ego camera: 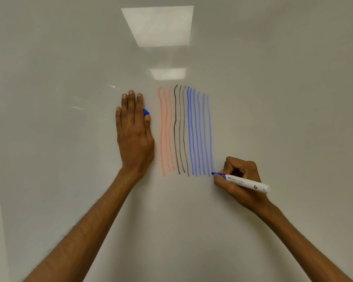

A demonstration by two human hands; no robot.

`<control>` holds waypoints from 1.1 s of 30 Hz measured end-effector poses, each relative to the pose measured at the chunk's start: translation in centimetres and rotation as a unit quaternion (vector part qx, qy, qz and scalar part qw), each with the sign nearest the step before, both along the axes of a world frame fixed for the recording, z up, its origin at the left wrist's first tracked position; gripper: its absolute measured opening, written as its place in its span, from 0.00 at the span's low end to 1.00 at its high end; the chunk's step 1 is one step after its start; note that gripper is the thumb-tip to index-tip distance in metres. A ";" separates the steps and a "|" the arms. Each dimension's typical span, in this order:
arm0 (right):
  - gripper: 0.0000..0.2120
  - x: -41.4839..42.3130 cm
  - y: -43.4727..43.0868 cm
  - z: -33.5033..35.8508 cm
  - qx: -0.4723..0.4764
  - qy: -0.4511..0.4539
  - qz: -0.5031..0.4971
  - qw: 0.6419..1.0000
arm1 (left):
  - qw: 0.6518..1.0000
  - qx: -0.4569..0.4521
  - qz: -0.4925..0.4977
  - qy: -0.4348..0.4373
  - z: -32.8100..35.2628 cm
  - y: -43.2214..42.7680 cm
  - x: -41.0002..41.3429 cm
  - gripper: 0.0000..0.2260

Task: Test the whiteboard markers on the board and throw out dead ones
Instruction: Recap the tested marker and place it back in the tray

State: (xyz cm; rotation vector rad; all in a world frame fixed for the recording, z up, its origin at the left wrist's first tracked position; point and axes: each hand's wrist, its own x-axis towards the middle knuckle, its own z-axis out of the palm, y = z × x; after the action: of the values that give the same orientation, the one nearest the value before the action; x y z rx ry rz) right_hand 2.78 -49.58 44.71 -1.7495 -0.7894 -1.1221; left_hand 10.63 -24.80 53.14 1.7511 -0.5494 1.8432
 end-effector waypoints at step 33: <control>0.11 -15.7 5.9 -21.7 0.274 0.403 0.125 0.864 | 0.733 -0.131 -0.368 0.557 -30.8 -1.0 -23.3 0.09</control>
State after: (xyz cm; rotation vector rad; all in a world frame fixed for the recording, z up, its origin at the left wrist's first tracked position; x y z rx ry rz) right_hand -12.88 -43.65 22.97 -1.3728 -0.1321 -0.3016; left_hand -12.65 -25.76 22.38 1.6986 -0.3401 0.1535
